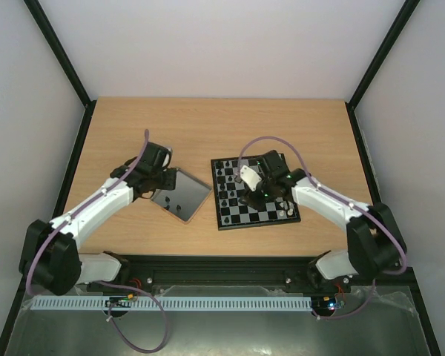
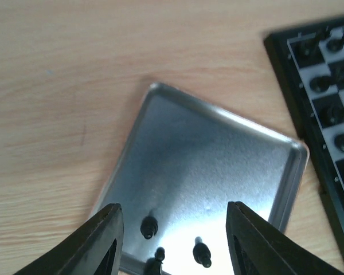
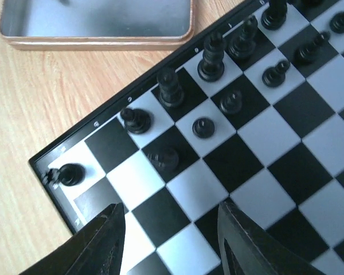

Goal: Set up the chess pieces on the board

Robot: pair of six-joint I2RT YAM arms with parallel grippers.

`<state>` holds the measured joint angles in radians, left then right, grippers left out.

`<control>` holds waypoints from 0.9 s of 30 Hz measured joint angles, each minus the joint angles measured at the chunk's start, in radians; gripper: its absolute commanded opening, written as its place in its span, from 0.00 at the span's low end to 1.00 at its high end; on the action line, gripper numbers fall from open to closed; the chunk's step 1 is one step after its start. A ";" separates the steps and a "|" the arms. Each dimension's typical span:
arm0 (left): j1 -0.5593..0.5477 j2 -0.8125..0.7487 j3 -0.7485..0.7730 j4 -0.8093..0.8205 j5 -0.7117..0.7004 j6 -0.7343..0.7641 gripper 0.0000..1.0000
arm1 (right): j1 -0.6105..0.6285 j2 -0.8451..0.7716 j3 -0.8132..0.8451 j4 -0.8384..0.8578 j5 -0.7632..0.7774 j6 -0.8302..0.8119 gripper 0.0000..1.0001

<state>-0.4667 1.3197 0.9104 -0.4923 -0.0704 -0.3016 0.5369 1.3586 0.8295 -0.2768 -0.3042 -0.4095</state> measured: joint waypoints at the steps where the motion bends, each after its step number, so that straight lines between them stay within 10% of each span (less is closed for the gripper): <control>1: 0.010 -0.021 -0.011 0.017 -0.003 0.002 0.51 | 0.014 0.035 0.025 -0.003 0.009 -0.003 0.45; 27: 0.060 -0.158 -0.077 0.128 -0.056 0.006 0.52 | 0.126 0.337 0.222 -0.082 0.103 0.031 0.28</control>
<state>-0.4072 1.1622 0.8330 -0.3641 -0.1268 -0.2951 0.6628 1.6955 1.0519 -0.3592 -0.2012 -0.3786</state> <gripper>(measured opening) 0.521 0.316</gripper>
